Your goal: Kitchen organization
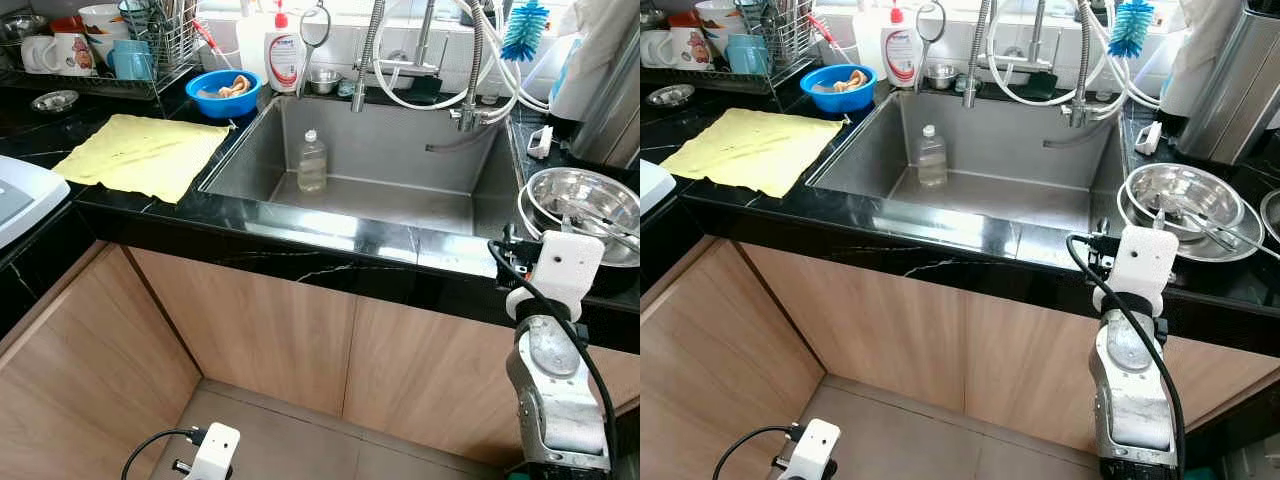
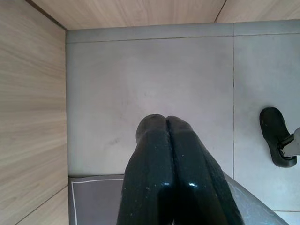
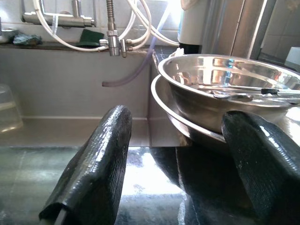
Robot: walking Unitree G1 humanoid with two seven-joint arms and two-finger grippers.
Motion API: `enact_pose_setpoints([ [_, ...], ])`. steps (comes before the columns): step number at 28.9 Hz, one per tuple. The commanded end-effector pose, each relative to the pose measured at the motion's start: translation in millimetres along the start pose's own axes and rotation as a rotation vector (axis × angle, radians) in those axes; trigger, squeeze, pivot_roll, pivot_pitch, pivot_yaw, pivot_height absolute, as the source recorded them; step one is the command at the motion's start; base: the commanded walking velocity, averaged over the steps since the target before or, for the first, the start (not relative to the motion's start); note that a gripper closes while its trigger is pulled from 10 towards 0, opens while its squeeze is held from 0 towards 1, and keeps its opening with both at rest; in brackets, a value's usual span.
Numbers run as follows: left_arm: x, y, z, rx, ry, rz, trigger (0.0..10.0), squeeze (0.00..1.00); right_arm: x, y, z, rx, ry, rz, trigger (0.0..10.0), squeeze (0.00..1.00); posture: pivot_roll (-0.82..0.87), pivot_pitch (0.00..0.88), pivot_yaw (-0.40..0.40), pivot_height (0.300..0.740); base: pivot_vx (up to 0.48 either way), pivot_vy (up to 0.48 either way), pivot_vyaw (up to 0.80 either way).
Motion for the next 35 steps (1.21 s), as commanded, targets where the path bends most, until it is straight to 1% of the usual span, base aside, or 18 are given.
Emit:
enact_pose_setpoints([
  [1,-2.5,-0.6,2.1,0.002,0.002,0.011,10.0,0.0,-1.6,1.6,0.5,-0.014,-0.004,0.017,10.0,0.0,-0.29,0.0,0.022,0.731,0.0,0.0,0.0],
  [6,-2.2,-0.5,1.7,0.001,0.004,0.011,10.0,0.0,-1.5,2.2,-0.3,-0.025,0.012,0.018,10.0,0.0,-0.29,0.0,0.019,0.731,0.0,0.0,0.0],
  [10,-2.0,-0.4,1.5,0.003,0.002,0.011,10.0,0.0,6.5,3.6,-4.9,-0.061,0.023,-0.028,10.0,0.0,-0.29,0.0,0.018,0.731,0.0,0.0,0.0],
  [13,-1.8,-0.4,1.5,0.003,-0.001,0.011,10.0,0.0,12.6,4.6,-3.6,-0.054,0.04,-0.06,10.0,0.0,-0.29,0.0,0.018,0.731,0.0,0.0,0.0],
  [15,-1.7,-0.3,1.5,0.004,-0.002,0.01,10.0,0.0,14.9,4.9,-3.1,-0.053,0.03,-0.068,10.0,0.0,-0.29,0.0,0.017,0.731,0.0,0.0,0.0],
  [23,-1.7,-0.3,1.7,0.004,-0.005,0.01,10.0,0.0,15.3,5.5,-2.0,-0.051,0.036,-0.071,10.0,0.0,-0.29,0.0,0.017,0.731,0.0,0.0,0.0],
  [24,-1.7,-0.3,1.6,0.004,-0.006,0.01,10.0,0.0,15.2,5.5,-1.9,-0.051,0.037,-0.072,9.0,0.0,-0.29,0.0,0.016,0.731,0.0,0.0,0.0],
  [25,-1.7,-0.3,1.6,0.004,-0.006,0.01,10.0,0.0,15.0,5.4,-1.5,-0.05,0.042,-0.072,0.0,0.0,-0.29,0.0,0.016,0.731,0.0,0.0,0.0],
  [35,-1.8,-0.4,1.6,0.005,-0.008,0.009,10.0,0.0,14.5,4.7,0.1,-0.049,0.045,-0.07,0.0,0.0,-0.28,0.0,0.016,0.731,0.0,0.0,0.0],
])
Point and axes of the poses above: a point about 5 cm out from each wrist's last joint towards the gripper, its own y axis pointing out of the wrist towards the gripper, its own x axis along the axis of the wrist's last joint, z = x × y, the point moved 1 cm from there along y, pointing out of the wrist towards the gripper, and after that the axes turned 4 degrees about y, right-handed, at the moved point
